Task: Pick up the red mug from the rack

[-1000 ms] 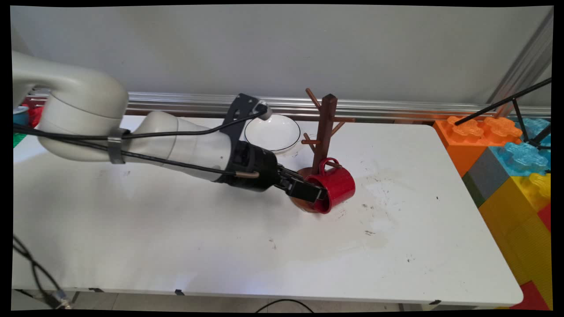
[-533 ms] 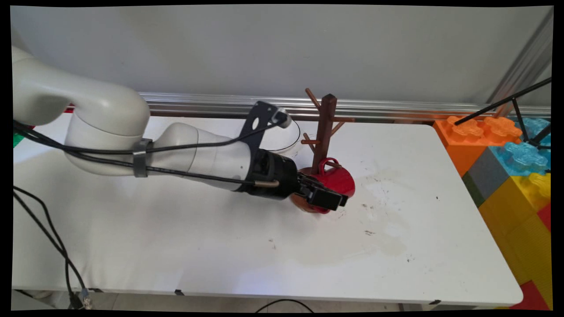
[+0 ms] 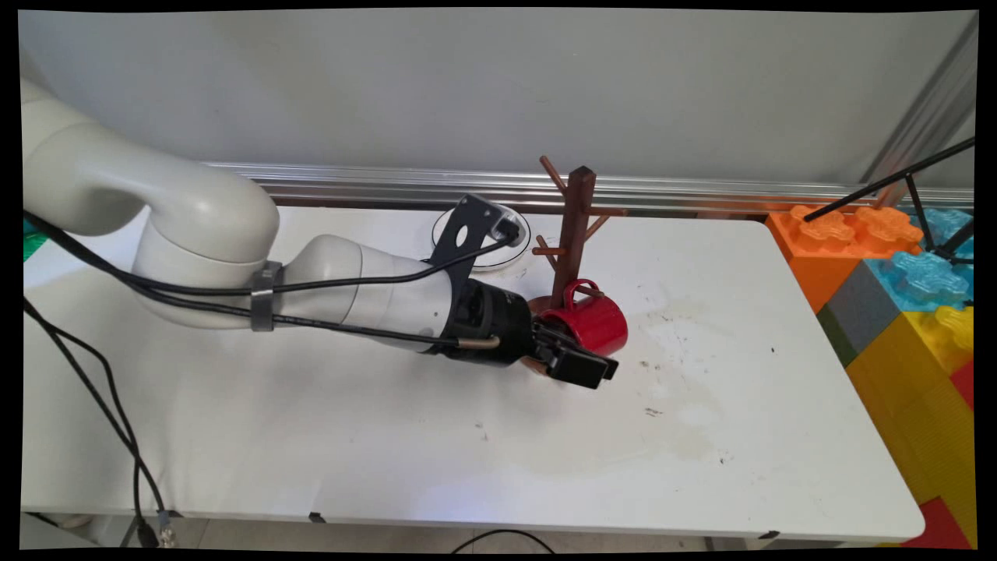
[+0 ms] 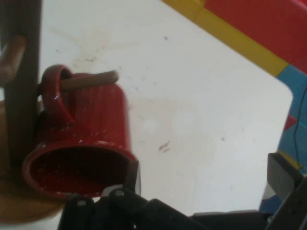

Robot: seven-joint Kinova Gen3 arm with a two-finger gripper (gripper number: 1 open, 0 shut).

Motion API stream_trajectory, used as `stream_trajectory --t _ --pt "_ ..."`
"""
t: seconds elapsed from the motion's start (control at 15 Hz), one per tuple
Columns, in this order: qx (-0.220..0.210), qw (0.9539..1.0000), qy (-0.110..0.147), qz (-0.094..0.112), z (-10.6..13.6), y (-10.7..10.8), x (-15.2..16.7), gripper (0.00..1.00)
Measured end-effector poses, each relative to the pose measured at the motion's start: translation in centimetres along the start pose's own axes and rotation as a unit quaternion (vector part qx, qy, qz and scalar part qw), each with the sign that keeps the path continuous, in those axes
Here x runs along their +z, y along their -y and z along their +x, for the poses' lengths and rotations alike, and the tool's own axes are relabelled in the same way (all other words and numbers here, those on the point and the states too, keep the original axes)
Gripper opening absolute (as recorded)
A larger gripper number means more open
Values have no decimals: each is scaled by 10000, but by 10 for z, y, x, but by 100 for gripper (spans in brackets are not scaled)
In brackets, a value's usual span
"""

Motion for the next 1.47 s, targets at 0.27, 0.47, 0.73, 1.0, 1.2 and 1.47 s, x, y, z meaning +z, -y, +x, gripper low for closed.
stream_trajectory --t 0.27,0.47,0.73,1.0,1.2,1.47 --pt "-11 9998 99 162 -8 11 7 100" --pt "-25 9996 136 250 -13 18 12 100" --pt "-37 9996 130 251 -16 20 18 100" --pt "-28 9998 75 191 -17 20 28 100" --pt "-1 9998 49 182 -19 21 39 100" --pt "33 9998 36 203 -21 23 52 100"
